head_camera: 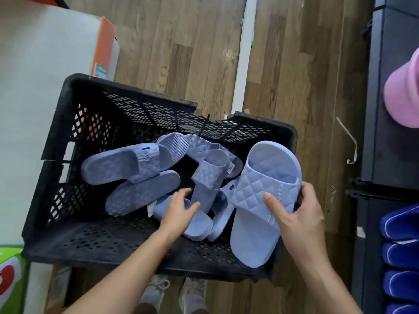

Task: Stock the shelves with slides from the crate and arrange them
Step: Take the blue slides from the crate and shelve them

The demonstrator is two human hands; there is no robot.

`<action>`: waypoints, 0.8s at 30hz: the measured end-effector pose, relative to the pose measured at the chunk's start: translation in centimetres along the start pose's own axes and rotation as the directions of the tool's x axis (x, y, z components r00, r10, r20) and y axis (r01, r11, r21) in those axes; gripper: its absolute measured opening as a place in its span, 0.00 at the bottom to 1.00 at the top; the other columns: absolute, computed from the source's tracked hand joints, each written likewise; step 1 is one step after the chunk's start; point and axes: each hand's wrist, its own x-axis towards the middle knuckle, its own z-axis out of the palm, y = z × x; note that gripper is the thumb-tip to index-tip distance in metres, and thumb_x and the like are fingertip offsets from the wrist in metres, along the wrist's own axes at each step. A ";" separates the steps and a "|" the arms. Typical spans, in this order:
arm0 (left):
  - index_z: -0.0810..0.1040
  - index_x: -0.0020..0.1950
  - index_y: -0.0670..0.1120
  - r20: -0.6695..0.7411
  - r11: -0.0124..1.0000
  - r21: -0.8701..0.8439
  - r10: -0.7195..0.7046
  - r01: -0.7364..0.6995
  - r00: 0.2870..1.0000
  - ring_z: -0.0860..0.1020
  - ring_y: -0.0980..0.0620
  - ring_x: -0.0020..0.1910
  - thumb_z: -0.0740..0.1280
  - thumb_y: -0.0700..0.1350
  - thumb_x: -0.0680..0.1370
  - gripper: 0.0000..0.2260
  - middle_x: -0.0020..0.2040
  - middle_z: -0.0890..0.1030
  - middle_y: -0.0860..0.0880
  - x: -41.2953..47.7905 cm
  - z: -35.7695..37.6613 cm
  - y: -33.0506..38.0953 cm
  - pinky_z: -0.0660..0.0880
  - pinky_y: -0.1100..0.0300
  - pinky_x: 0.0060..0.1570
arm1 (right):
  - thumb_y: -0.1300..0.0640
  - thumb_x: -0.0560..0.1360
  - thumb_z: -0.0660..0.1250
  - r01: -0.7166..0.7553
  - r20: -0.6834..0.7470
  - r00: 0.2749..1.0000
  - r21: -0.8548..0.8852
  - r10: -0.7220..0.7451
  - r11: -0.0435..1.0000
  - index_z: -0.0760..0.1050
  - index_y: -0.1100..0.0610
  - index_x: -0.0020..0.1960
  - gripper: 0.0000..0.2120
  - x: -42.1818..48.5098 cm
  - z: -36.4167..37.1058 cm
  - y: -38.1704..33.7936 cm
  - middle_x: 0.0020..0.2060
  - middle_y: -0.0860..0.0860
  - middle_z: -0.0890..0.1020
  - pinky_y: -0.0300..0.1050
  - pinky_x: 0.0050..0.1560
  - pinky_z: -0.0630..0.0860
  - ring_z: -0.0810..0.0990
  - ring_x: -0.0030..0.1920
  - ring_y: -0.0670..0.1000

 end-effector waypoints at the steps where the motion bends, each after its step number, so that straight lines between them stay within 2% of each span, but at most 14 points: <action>1: 0.66 0.69 0.45 -0.025 0.997 -0.068 -0.045 0.043 0.999 0.69 0.51 0.64 0.66 0.47 0.77 0.22 0.67 0.69 0.47 0.4 -0.2 -0.3 0.64 0.63 0.56 | 0.51 0.68 0.73 0.010 0.016 1.000 0.015 -0.010 1.000 0.69 0.46 0.46 0.13 0.0 -0.3 0.0 0.39 0.42 0.81 0.51 0.41 0.79 0.80 0.41 0.43; 4: 0.61 0.73 0.44 0.010 0.963 -0.245 -0.110 0.109 0.994 0.64 0.48 0.70 0.67 0.48 0.76 0.27 0.72 0.64 0.44 1.6 -0.7 -0.5 0.62 0.60 0.62 | 0.52 0.67 0.73 0.060 0.065 0.996 0.084 -0.066 0.995 0.71 0.45 0.47 0.13 0.1 -1.4 -0.4 0.43 0.37 0.81 0.46 0.40 0.79 0.80 0.42 0.41; 7: 0.58 0.74 0.46 0.072 0.925 -0.355 -0.115 0.133 0.991 0.62 0.49 0.71 0.67 0.51 0.76 0.31 0.74 0.62 0.45 3.5 -0.7 -0.3 0.61 0.60 0.61 | 0.42 0.65 0.72 0.102 0.093 0.989 0.171 -0.119 0.980 0.73 0.47 0.49 0.17 0.2 -2.7 -0.8 0.44 0.40 0.82 0.36 0.36 0.78 0.82 0.43 0.42; 9: 0.57 0.75 0.46 0.132 0.911 -0.386 -0.097 0.142 0.986 0.62 0.49 0.72 0.67 0.52 0.75 0.32 0.74 0.61 0.45 4.9 -0.6 0.4 0.61 0.60 0.61 | 0.39 0.64 0.71 0.109 0.110 0.985 0.206 -0.134 0.973 0.75 0.48 0.51 0.20 0.4 -3.4 -0.7 0.44 0.43 0.83 0.35 0.37 0.78 0.82 0.43 0.43; 12: 0.56 0.75 0.44 0.266 0.878 -0.422 -0.119 0.226 0.957 0.64 0.49 0.70 0.66 0.52 0.76 0.33 0.72 0.64 0.45 6.9 0.0 1.1 0.61 0.60 0.61 | 0.46 0.64 0.76 0.072 0.169 0.978 0.267 -0.121 0.961 0.76 0.51 0.52 0.20 1.2 -4.1 -0.1 0.45 0.46 0.84 0.37 0.38 0.79 0.83 0.44 0.47; 13: 0.57 0.75 0.45 0.311 0.868 -0.420 -0.137 0.265 0.941 0.65 0.49 0.69 0.67 0.56 0.74 0.35 0.71 0.66 0.47 7.6 0.3 1.1 0.62 0.59 0.62 | 0.49 0.64 0.76 0.055 0.187 0.976 0.283 -0.112 0.957 0.76 0.52 0.53 0.19 1.5 -4.1 0.1 0.45 0.48 0.84 0.38 0.37 0.79 0.83 0.45 0.48; 15: 0.61 0.73 0.48 0.389 0.867 -0.392 -0.147 0.308 0.909 0.69 0.49 0.66 0.71 0.67 0.65 0.44 0.69 0.71 0.50 8.8 1.2 0.3 0.64 0.56 0.66 | 0.52 0.63 0.77 0.024 0.210 0.973 0.325 -0.097 0.945 0.77 0.52 0.52 0.19 2.0 -3.8 0.7 0.44 0.49 0.85 0.38 0.36 0.79 0.84 0.45 0.51; 16: 0.66 0.71 0.48 0.418 0.859 -0.397 -0.145 0.324 0.897 0.72 0.50 0.63 0.72 0.68 0.61 0.44 0.65 0.75 0.50 9.4 1.7 -0.1 0.67 0.54 0.65 | 0.48 0.61 0.78 0.020 0.222 0.970 0.342 -0.101 0.939 0.78 0.52 0.51 0.21 2.2 -3.4 1.0 0.44 0.50 0.85 0.38 0.36 0.79 0.84 0.44 0.51; 18: 0.74 0.61 0.48 0.453 0.813 -0.479 -0.095 0.332 0.886 0.78 0.53 0.54 0.72 0.62 0.66 0.30 0.55 0.81 0.51 9.9 2.5 0.0 0.73 0.60 0.53 | 0.43 0.54 0.79 0.005 0.243 0.965 0.365 -0.101 0.931 0.80 0.48 0.49 0.25 2.4 -2.7 1.4 0.44 0.51 0.85 0.38 0.36 0.79 0.84 0.43 0.50; 19: 0.76 0.57 0.47 0.457 0.790 -0.514 -0.075 0.332 0.886 0.80 0.54 0.50 0.74 0.59 0.64 0.26 0.51 0.83 0.51 10.1 2.9 0.1 0.74 0.62 0.47 | 0.43 0.54 0.79 -0.009 0.244 0.965 0.382 -0.091 0.924 0.80 0.49 0.49 0.26 2.4 -2.3 1.5 0.44 0.51 0.85 0.38 0.35 0.79 0.84 0.42 0.50; 21: 0.80 0.53 0.45 0.434 0.763 -0.557 -0.069 0.328 0.898 0.82 0.52 0.46 0.79 0.59 0.52 0.34 0.48 0.84 0.49 10.3 3.5 0.3 0.75 0.61 0.44 | 0.44 0.59 0.78 -0.043 0.246 0.967 0.406 -0.063 0.913 0.78 0.53 0.51 0.25 2.6 -1.8 1.7 0.43 0.51 0.85 0.38 0.34 0.79 0.84 0.41 0.50; 22: 0.80 0.53 0.45 0.414 0.748 -0.587 -0.051 0.310 0.909 0.82 0.51 0.47 0.80 0.59 0.47 0.38 0.48 0.84 0.47 10.4 3.6 0.3 0.76 0.60 0.45 | 0.48 0.62 0.74 -0.059 0.246 0.968 0.416 -0.050 0.908 0.76 0.55 0.52 0.21 2.6 -1.6 1.9 0.42 0.51 0.85 0.38 0.34 0.79 0.84 0.41 0.50; 23: 0.80 0.53 0.45 0.405 0.743 -0.599 -0.041 0.298 0.914 0.82 0.50 0.47 0.80 0.59 0.46 0.39 0.48 0.84 0.47 10.3 3.7 0.1 0.76 0.60 0.45 | 0.54 0.63 0.71 -0.069 0.252 0.967 0.422 -0.044 0.904 0.76 0.55 0.52 0.18 2.6 -1.5 1.9 0.42 0.51 0.85 0.38 0.34 0.78 0.84 0.41 0.50; 24: 0.80 0.53 0.45 0.404 0.740 -0.605 -0.032 0.293 0.914 0.82 0.50 0.46 0.80 0.58 0.49 0.36 0.48 0.84 0.46 10.2 3.7 0.1 0.76 0.60 0.44 | 0.57 0.63 0.69 -0.074 0.259 0.965 0.424 -0.042 0.902 0.76 0.55 0.51 0.16 2.5 -1.3 1.9 0.41 0.51 0.85 0.38 0.34 0.78 0.84 0.41 0.51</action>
